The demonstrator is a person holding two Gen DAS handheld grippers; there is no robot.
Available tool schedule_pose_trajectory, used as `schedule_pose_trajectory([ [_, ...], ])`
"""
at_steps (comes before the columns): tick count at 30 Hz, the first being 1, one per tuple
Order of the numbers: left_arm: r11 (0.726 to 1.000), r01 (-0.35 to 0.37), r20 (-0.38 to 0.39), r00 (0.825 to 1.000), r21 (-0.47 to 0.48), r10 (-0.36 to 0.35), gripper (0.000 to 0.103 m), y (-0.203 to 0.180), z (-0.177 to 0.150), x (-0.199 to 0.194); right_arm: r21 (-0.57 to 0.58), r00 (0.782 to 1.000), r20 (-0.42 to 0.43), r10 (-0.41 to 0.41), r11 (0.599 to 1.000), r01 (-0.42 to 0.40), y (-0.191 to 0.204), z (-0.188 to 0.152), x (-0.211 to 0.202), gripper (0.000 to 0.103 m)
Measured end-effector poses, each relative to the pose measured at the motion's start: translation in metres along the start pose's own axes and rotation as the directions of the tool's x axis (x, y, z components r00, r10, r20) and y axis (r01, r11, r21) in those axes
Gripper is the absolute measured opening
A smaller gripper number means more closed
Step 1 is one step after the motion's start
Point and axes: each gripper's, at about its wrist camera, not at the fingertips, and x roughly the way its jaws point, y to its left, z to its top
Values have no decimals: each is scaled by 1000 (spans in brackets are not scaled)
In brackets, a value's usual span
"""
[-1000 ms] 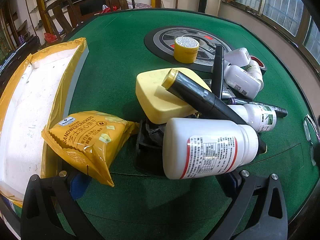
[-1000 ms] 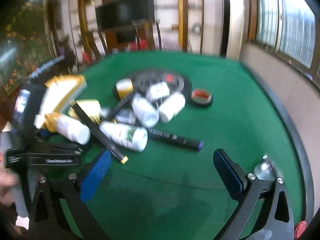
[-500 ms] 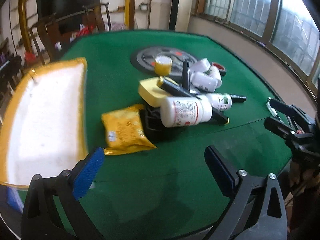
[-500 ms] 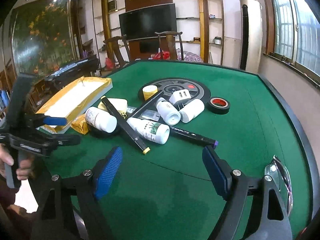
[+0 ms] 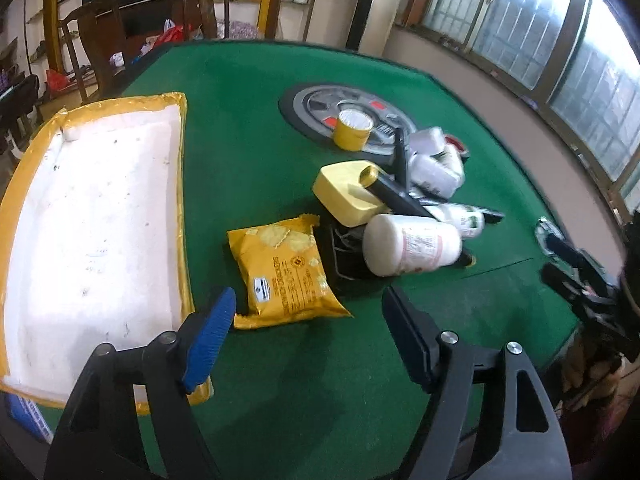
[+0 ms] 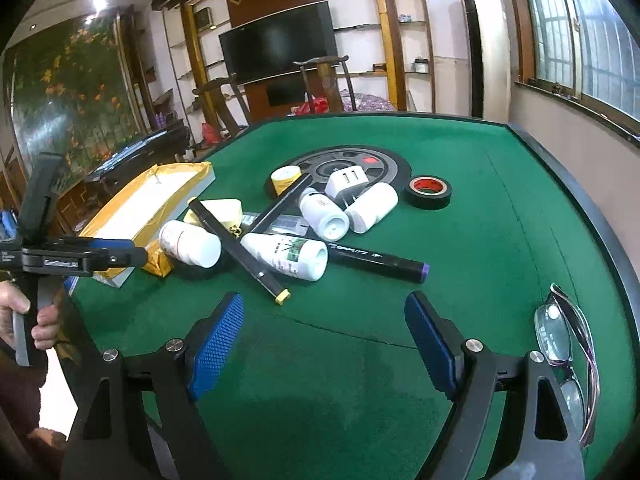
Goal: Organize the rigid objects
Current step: 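Grasp the yellow cracker packet with the left gripper, then lift the cracker packet with the left gripper while the right gripper grasps a black marker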
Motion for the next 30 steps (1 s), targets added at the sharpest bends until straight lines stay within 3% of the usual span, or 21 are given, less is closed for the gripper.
schedule_pose_trajectory([
  [5,998,-55,-50,997,-9,55,71,3,7,17,4,1000,5,4,1000,-4,-1,0,-2,79],
  [7,999,-11,-57,998,-40,8,52,8,9,19,6,1000,1,7,1000,-7,-2,0,-1,79],
  [8,999,1,-60,998,-44,-4,48,9,11,20,7,1000,0,9,1000,-9,-2,0,-1,79],
  [18,998,-4,-103,995,-61,-2,48,14,15,28,11,1000,-5,9,1000,-9,-1,1,2,79],
  [24,994,-110,-85,990,-1,109,46,2,18,40,-31,1000,-3,3,1000,-3,3,3,3,79],
  [26,992,-122,-68,990,22,123,43,-3,12,37,-89,1000,-25,-17,996,15,6,9,5,79],
  [30,993,-115,-53,992,19,116,43,-2,-4,24,-137,994,-104,44,989,-58,-3,31,20,78],
])
